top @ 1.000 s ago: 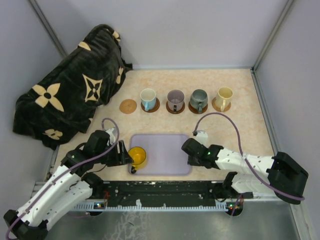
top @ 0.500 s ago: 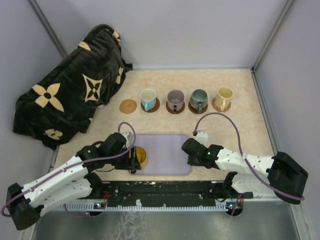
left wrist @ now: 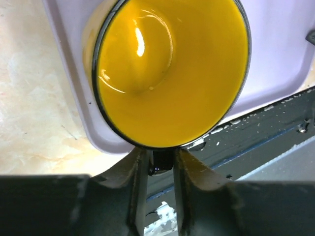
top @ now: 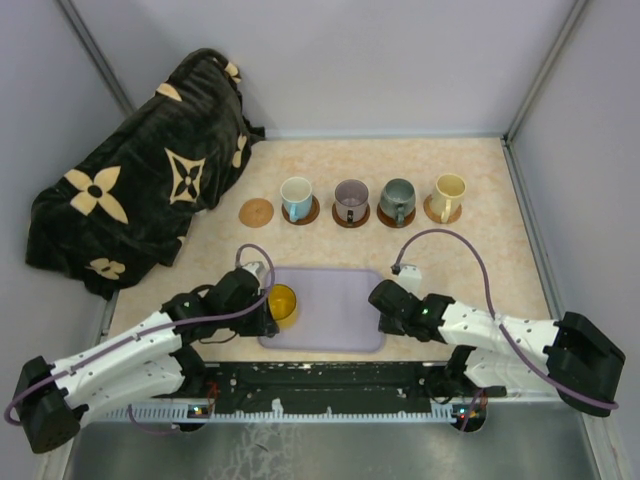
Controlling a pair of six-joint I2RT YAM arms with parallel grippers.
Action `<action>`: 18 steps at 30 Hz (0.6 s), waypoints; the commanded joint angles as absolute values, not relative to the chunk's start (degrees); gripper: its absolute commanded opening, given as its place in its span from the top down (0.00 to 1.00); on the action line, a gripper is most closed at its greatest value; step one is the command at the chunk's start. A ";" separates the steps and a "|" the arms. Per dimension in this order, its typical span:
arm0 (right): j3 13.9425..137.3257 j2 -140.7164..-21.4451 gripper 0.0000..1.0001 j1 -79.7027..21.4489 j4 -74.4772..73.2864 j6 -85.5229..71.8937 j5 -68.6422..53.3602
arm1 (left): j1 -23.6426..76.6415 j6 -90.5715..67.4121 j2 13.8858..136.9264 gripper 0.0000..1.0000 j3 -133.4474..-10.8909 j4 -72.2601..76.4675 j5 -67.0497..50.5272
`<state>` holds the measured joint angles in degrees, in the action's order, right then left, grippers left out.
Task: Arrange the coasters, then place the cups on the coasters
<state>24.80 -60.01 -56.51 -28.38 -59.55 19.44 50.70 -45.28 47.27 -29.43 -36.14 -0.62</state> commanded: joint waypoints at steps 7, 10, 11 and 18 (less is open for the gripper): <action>23.95 -59.59 1.00 -56.87 -32.71 -60.48 20.72 | 53.00 -45.91 50.83 0.95 -28.08 -32.01 5.44; 23.92 -59.68 0.98 -56.87 -32.44 -60.62 20.47 | 54.00 -45.04 51.88 1.00 -29.53 -31.97 8.29; 23.96 -59.78 0.96 -56.91 -32.36 -60.66 20.43 | 54.35 -44.49 52.31 1.00 -30.38 -32.03 9.06; 23.89 -58.84 0.68 -56.87 -32.71 -60.65 20.91 | 56.33 -41.19 55.71 1.00 -38.24 -31.82 13.84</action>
